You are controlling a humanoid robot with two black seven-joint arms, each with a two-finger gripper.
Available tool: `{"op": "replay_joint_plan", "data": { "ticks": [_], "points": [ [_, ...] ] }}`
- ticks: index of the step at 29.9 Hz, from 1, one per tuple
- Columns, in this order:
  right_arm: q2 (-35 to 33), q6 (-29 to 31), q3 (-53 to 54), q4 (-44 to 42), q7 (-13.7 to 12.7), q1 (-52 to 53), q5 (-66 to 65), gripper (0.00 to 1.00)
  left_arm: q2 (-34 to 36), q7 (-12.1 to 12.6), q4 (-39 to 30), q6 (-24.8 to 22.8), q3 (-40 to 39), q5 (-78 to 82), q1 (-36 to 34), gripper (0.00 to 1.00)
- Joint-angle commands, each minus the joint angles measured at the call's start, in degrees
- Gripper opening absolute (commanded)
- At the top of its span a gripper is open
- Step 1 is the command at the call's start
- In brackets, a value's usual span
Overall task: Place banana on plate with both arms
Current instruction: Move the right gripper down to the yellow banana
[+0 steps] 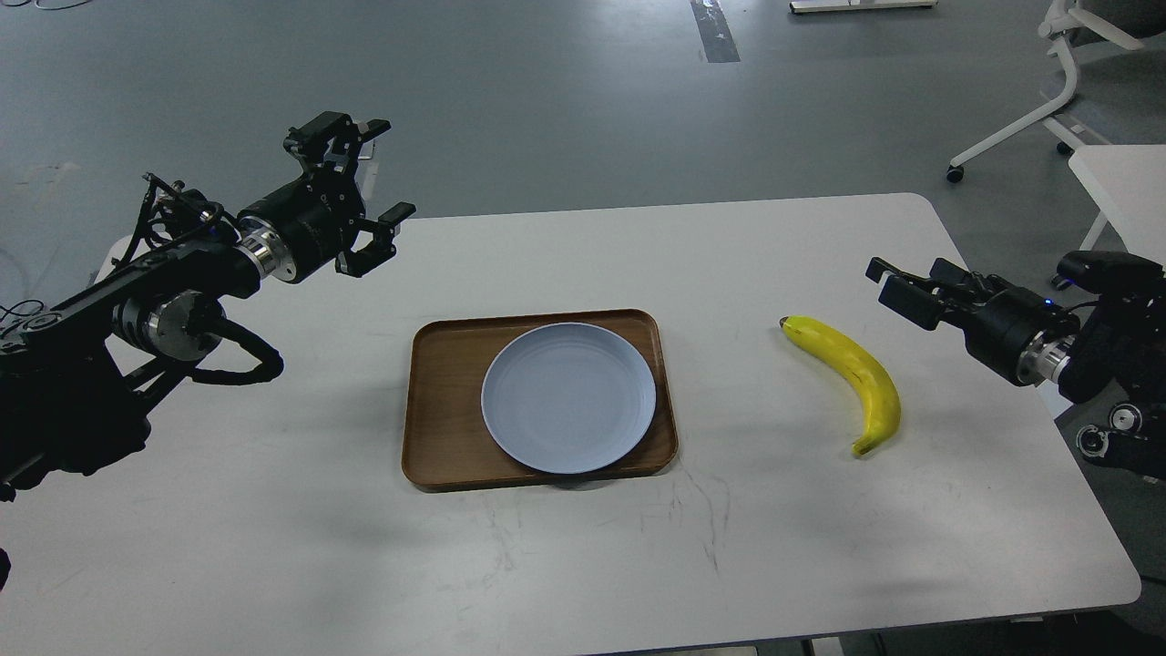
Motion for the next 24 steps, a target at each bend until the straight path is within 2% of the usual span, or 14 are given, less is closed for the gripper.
{"op": "replay_joint_plan", "data": {
  "ticks": [1, 4, 10, 15, 21, 24],
  "points": [
    [-0.36, 0.4, -2.26, -2.63, 0.02, -1.49, -1.36, 1.0, -0.01, 0.01, 0.0, 0.0, 0.26, 0.05, 0.19, 0.98],
    [1.12, 0.49, -3.76, -6.32, 0.02, -4.12, -1.71, 1.0, -0.01, -0.17, -0.09, -0.09, 0.26, 0.05, 0.27, 0.98],
    [6.49, 0.49, -4.02, -11.6, 0.2, -7.21, -1.54, 1.0, 0.17, -3.77, -0.36, -0.71, -0.09, 0.05, 0.71, 0.98],
    [6.93, 0.49, -3.32, -11.16, 0.55, -6.24, -1.18, 0.99, 0.17, -3.86, -0.71, -0.62, -0.18, 0.05, 0.62, 0.98],
    [7.54, 0.58, -3.41, -10.99, 2.31, -5.71, -1.01, 0.97, 0.26, -4.38, -0.71, -0.71, -0.18, 0.05, 0.62, 0.98],
    [10.0, 0.93, -4.2, -11.25, 2.31, -6.24, -1.36, 0.95, 0.26, -4.38, -0.71, -0.71, -0.18, 0.05, 0.62, 0.98]
  ]
}}
